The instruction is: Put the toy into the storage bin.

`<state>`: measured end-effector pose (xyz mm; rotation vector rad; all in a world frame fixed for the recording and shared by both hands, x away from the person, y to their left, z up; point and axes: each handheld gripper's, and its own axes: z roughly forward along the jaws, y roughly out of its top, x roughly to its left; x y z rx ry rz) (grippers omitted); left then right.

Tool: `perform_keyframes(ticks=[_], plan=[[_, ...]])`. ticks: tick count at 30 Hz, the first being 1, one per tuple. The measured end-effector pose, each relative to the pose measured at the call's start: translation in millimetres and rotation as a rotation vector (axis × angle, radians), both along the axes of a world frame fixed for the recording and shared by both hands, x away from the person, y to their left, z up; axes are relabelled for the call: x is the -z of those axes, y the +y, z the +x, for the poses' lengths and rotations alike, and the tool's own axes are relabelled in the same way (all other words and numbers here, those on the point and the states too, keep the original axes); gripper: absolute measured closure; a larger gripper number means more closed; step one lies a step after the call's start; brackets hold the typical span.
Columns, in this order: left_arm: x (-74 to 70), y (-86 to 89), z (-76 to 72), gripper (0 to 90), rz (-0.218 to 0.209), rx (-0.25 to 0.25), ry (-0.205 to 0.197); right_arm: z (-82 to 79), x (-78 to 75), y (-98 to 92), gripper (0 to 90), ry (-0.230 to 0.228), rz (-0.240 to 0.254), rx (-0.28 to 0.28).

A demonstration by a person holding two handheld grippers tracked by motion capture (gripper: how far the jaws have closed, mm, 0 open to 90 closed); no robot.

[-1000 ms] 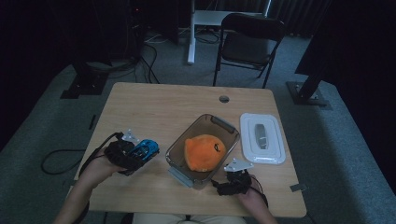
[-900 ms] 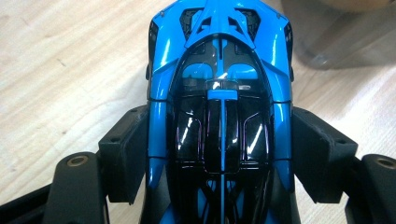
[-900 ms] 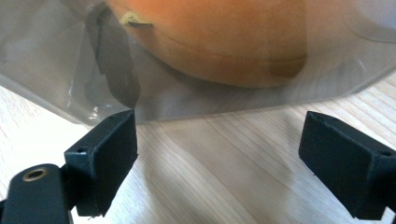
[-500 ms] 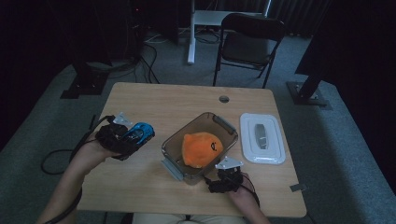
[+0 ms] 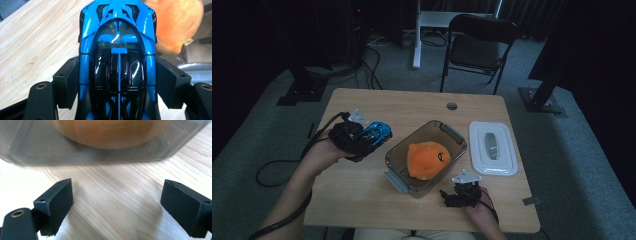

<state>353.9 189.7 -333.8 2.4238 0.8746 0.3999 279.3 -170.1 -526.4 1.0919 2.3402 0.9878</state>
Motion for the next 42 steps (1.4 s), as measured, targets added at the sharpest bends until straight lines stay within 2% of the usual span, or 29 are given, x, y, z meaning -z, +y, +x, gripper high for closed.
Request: perform_keyframes(ticks=[4,10,18,26,35,42], plan=[[-1.3,-14.2,5.0,28.9,0.003,0.026,0.004,0.2,0.3,-4.9,10.7,0.024,0.015,-0.008],[1.5,-38.1,11.1,28.9,0.010,0.063,0.017,1.1,0.6,-5.9,10.7,0.037,0.024,-0.011],[0.1,-71.7,22.5,28.9,0.015,0.109,0.030,1.2,0.6,-6.0,10.8,0.035,0.023,-0.013],[4.6,-99.5,29.6,28.9,0.006,0.144,0.051,1.1,0.7,-6.0,10.8,0.035,0.023,-0.014],[17.5,-119.9,35.5,28.9,-0.002,0.177,0.091,0.9,0.7,-6.2,10.8,0.035,0.023,-0.018],[27.5,-127.5,38.2,28.9,0.015,0.182,0.111,0.7,0.6,-6.2,10.8,0.037,0.024,-0.017]])
